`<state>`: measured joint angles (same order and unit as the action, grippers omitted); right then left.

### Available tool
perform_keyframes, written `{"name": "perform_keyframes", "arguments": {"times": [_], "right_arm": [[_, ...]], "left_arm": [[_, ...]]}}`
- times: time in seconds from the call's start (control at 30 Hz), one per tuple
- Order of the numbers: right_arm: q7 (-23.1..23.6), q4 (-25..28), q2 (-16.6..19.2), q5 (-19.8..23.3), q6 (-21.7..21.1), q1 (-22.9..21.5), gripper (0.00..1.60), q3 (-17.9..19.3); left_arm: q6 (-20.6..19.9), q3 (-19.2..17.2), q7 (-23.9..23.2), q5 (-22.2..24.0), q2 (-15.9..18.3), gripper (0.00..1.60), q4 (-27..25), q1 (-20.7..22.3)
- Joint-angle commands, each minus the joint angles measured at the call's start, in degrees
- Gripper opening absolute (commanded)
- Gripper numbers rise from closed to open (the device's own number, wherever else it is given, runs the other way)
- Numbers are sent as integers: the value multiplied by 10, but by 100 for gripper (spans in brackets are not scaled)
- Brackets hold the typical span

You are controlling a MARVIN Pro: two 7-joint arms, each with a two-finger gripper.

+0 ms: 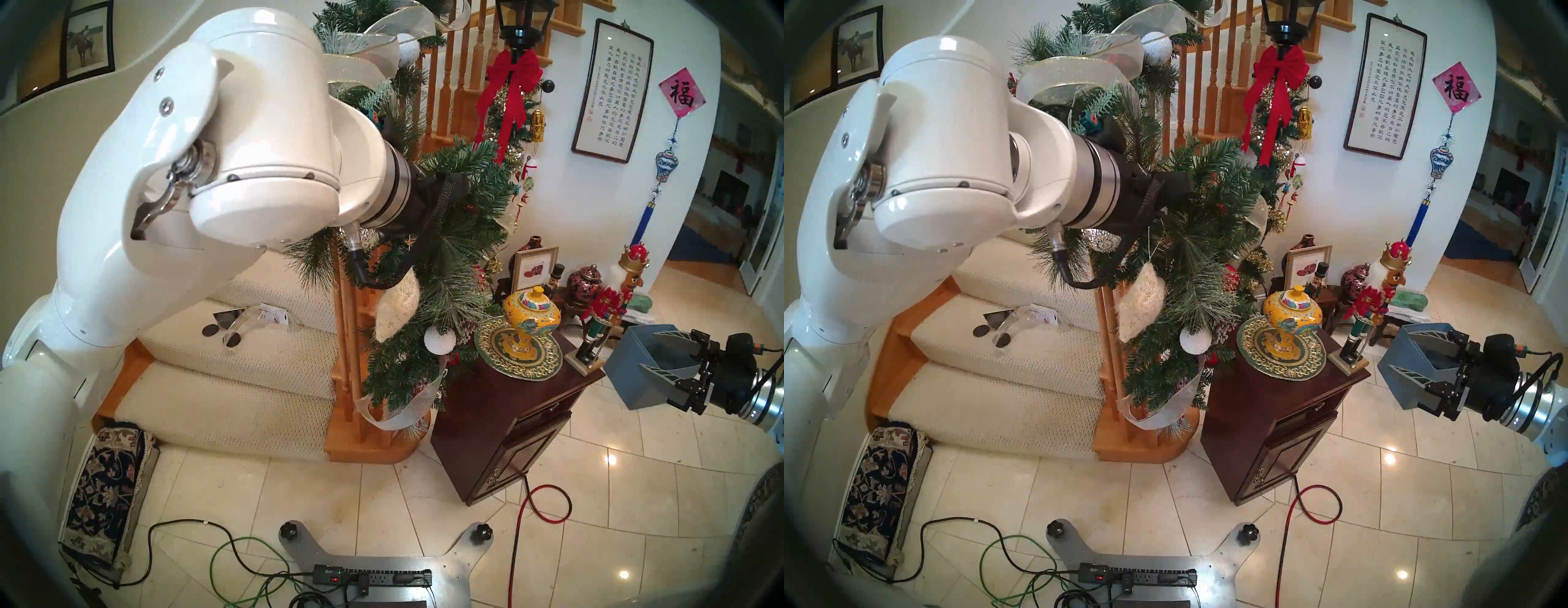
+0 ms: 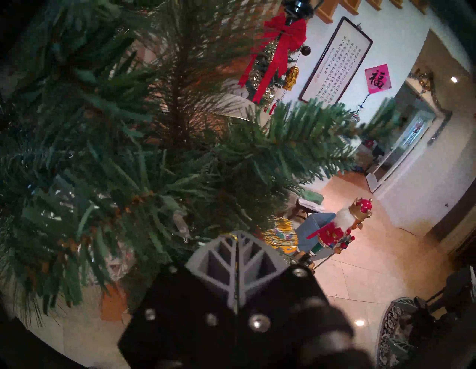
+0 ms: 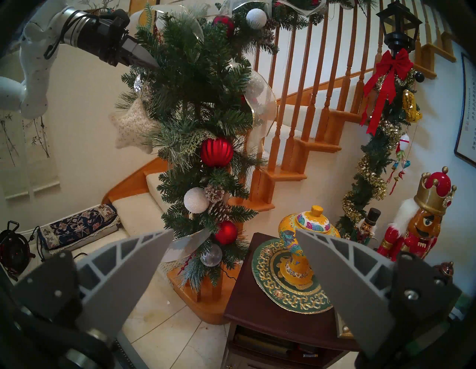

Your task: Hang the ornament onto the Christmas-tree-style decoration

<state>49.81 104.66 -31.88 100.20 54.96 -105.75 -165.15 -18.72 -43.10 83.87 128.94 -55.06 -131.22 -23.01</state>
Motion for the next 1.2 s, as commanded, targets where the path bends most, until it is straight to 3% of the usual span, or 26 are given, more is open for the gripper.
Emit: {"name": "perform_keyframes", "arguments": {"times": [0.0,0.77,0.83,0.9,1.07,1.17], "right_arm": [[67,-1,1,2,0,-3,160,1],[60,0,1,0,0,-3,160,1],[59,0,1,0,0,-3,160,1],[61,0,1,0,0,-3,160,1],[63,0,1,1,0,-3,160,1],[59,0,1,0,0,-3,160,1]], "left_arm": [[2,-13,-2,5,2,0,-7,7],[10,-18,-5,22,6,0,7,7],[11,-18,-5,22,6,38,7,7],[12,-19,-5,23,6,67,6,7],[15,-21,-4,24,6,91,2,7],[16,-23,-3,25,8,93,-2,7]]}}
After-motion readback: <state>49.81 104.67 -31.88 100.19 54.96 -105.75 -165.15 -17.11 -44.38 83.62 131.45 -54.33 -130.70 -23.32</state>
